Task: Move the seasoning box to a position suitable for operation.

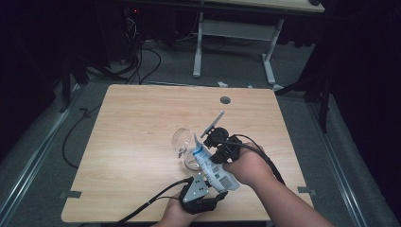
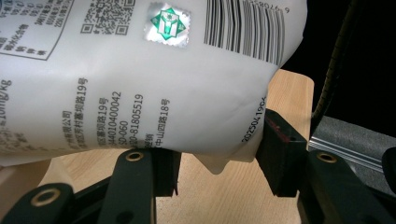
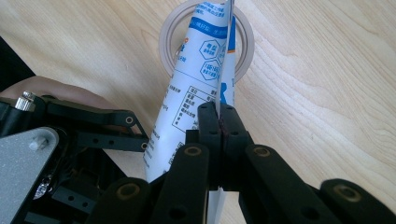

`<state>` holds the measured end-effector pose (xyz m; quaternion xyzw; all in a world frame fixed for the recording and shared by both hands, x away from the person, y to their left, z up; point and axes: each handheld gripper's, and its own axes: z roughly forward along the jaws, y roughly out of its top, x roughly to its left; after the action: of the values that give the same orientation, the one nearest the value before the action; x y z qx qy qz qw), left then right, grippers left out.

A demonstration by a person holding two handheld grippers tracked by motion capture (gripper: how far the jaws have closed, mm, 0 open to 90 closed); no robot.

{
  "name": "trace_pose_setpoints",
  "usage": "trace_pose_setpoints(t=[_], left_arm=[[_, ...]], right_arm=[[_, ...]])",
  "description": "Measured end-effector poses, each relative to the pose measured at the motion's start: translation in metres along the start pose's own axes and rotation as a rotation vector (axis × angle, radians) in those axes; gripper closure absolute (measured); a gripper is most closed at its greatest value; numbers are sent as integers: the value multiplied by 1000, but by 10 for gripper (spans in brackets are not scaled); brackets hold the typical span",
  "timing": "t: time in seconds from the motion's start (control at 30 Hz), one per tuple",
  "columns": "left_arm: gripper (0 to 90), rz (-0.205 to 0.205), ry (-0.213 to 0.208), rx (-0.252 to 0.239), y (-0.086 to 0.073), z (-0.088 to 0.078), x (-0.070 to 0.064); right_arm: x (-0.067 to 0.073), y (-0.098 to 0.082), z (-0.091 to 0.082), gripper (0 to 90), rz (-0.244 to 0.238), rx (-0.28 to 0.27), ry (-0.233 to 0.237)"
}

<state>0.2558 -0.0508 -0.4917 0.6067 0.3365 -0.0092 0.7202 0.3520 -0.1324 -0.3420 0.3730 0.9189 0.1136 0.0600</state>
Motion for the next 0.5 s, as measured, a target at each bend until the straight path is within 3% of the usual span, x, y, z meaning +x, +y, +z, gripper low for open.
trace_pose_setpoints(t=[0.5], left_arm=[[541,-9,-2,-7,6,-1,1]], right_arm=[[0,8,0,900,-14,-12,-3]])
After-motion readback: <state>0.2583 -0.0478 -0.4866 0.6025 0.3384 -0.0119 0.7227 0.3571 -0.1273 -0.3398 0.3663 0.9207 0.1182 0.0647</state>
